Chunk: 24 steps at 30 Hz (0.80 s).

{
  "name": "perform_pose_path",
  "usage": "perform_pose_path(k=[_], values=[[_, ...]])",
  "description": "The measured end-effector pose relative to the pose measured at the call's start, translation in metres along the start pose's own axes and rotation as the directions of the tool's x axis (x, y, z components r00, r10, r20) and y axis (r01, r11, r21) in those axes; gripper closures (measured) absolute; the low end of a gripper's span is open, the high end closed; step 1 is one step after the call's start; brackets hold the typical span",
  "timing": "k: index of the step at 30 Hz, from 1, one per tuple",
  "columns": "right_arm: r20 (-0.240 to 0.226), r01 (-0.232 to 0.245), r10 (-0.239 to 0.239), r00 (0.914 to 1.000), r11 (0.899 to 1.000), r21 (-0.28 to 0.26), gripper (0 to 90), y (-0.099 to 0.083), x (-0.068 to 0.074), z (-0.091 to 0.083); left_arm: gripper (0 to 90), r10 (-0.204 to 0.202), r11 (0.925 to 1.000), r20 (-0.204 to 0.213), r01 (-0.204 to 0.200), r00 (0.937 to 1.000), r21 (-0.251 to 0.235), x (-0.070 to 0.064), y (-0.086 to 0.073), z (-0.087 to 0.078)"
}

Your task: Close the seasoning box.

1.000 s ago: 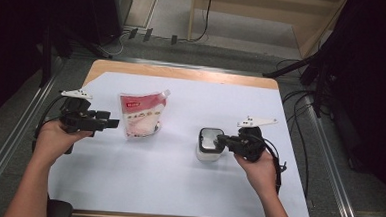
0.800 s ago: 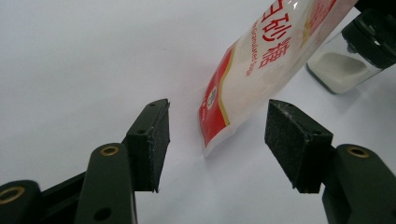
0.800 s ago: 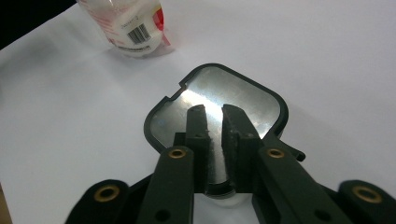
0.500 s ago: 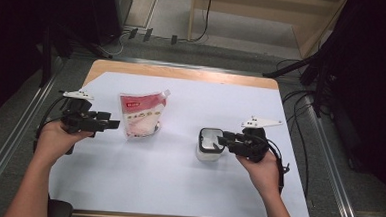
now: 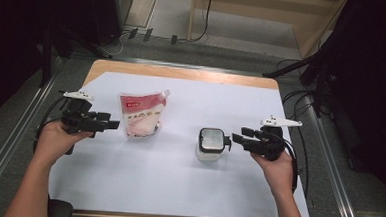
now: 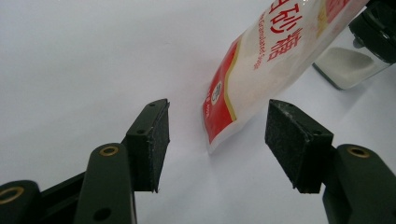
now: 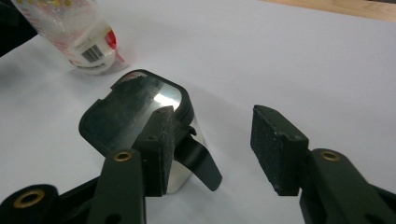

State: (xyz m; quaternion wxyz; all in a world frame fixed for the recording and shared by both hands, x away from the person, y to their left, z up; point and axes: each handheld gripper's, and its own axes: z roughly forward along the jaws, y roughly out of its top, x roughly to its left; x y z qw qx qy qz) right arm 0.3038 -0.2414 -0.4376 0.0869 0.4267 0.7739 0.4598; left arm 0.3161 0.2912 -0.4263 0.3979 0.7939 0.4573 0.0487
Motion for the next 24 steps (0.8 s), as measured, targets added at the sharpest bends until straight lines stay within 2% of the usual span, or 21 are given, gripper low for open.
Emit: perform_pose_path(k=[4,9,13,15,21,24], values=[[0.02,0.006,-0.006,0.9998,1.0,-0.002,48.1,-0.004,-0.006,-0.001,40.6,0.002,1.0,-0.001,-0.002,1.0,-0.004,0.001,-0.001,0.0],[0.028,-0.015,0.015,0.9995,1.0,0.001,48.0,-0.006,-0.013,-0.004,40.4,-0.007,1.0,-0.003,0.007,1.0,-0.005,0.003,-0.003,0.0],[0.055,-0.028,0.028,0.9981,1.0,0.001,45.4,-0.011,-0.021,-0.004,40.4,-0.01,1.0,-0.006,0.01,0.9999,0.001,0.007,-0.004,0.0],[0.074,-0.016,0.016,0.9971,1.0,0.005,43.0,-0.015,-0.025,-0.002,40.3,-0.017,0.9999,-0.006,0.017,0.9998,0.0,0.008,-0.005,0.0],[0.084,-0.013,0.013,0.9964,1.0,0.001,41.3,-0.018,-0.031,0.001,39.9,-0.023,0.9997,-0.006,0.023,0.9997,0.002,0.009,-0.006,0.0],[0.091,-0.026,0.026,0.9955,1.0,0.006,41.2,-0.019,-0.036,0.002,40.0,-0.02,0.9998,-0.012,0.02,0.9997,0.002,0.009,-0.007,-0.001]])
